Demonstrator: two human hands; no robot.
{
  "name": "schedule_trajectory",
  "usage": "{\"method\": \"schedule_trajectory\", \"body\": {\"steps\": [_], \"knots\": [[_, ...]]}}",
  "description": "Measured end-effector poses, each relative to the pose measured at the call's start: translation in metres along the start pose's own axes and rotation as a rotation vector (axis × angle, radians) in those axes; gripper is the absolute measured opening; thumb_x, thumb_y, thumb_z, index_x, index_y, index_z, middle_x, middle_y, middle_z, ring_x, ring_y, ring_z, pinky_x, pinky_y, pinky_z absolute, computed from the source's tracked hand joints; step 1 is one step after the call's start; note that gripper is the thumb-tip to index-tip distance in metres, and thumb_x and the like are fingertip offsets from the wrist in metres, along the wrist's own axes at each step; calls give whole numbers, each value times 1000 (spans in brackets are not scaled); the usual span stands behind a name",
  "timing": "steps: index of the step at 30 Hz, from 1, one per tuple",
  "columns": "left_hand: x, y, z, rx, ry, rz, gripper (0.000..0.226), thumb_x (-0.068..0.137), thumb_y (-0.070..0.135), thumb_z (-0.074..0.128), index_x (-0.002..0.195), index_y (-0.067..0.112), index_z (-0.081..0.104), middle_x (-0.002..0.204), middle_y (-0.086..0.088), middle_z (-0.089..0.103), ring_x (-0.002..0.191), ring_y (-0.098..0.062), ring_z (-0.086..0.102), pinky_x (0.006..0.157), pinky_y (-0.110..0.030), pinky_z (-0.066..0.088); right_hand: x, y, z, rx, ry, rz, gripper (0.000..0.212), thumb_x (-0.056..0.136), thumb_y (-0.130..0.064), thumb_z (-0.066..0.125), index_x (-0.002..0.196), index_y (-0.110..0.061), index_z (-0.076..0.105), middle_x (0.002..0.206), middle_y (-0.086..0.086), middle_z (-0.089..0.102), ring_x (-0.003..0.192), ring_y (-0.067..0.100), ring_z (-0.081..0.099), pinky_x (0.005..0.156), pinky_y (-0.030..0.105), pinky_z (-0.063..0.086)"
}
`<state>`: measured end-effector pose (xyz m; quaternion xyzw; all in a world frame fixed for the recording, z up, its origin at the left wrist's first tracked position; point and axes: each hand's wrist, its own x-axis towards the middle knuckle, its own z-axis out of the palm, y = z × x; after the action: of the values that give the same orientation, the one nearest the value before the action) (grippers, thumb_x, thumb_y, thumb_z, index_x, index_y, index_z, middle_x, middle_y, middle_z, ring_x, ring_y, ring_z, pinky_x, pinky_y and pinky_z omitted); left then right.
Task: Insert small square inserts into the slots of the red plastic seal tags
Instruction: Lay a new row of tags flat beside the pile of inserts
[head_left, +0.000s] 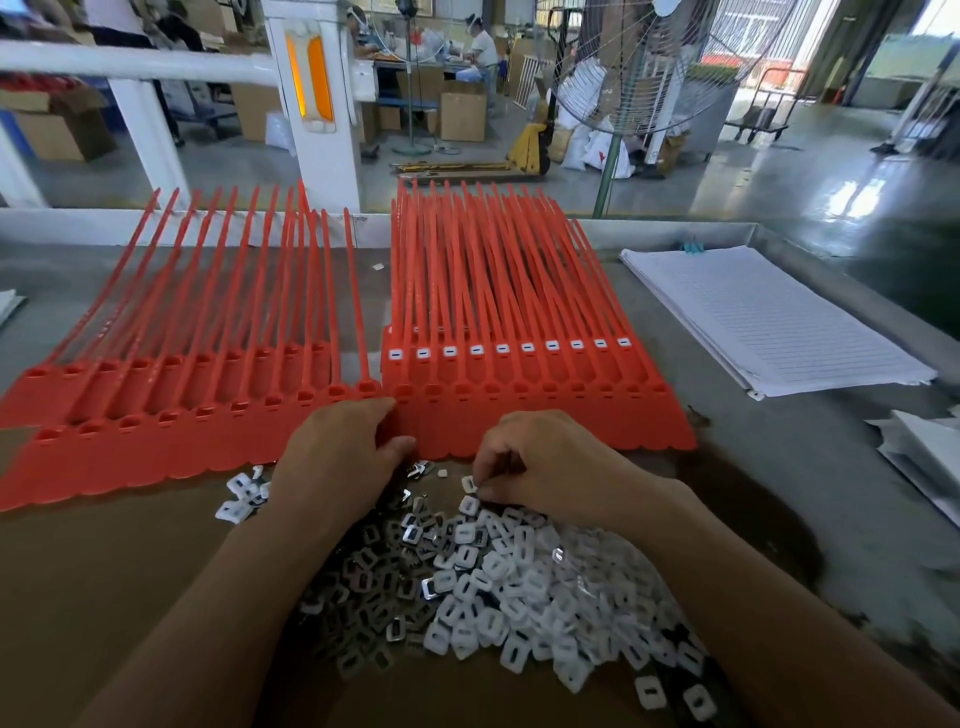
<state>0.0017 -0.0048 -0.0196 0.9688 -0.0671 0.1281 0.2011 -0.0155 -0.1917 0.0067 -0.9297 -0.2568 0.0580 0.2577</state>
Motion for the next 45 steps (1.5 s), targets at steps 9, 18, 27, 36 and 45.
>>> {"method": "schedule_trajectory", "body": {"steps": [9, 18, 27, 36, 45], "knots": [[-2, 4, 4, -17, 38, 49, 33, 87, 28, 57, 120, 23, 59, 129, 3, 54, 118, -15, 48, 96, -27, 34, -3, 0, -3, 179, 88, 37, 13, 87, -13, 60, 76, -20, 56, 60, -16, 52, 56, -11, 51, 55, 7, 39], [-3, 4, 5, -55, 16, 31, 35, 83, 33, 61, 118, 26, 60, 106, 8, 53, 95, -10, 49, 82, -21, 35, -1, 11, 1, 200, 151, 131, 13, 82, -10, 65, 90, -19, 67, 71, -15, 61, 67, -7, 59, 68, 8, 47], [-6, 6, 7, -88, -60, 65, 33, 86, 36, 56, 118, 30, 59, 85, 14, 39, 81, -4, 42, 73, -19, 31, 6, 8, -11, 188, 243, 166, 27, 77, -10, 71, 68, -33, 61, 73, -19, 61, 71, -12, 56, 68, 0, 42], [-9, 4, 9, -108, -20, 74, 30, 84, 35, 60, 112, 29, 64, 81, 12, 44, 78, -8, 45, 65, -20, 31, 60, -10, -11, 155, 145, 194, 14, 81, -9, 67, 94, -13, 72, 87, -5, 68, 70, -2, 54, 75, 13, 46], [-5, 3, 9, -136, -53, 85, 30, 83, 34, 61, 113, 29, 64, 87, 9, 45, 90, -13, 50, 73, -23, 36, 82, -16, 1, 50, -9, 247, 23, 87, -9, 57, 102, -18, 71, 109, 1, 67, 101, 16, 60, 85, 26, 47]]}}
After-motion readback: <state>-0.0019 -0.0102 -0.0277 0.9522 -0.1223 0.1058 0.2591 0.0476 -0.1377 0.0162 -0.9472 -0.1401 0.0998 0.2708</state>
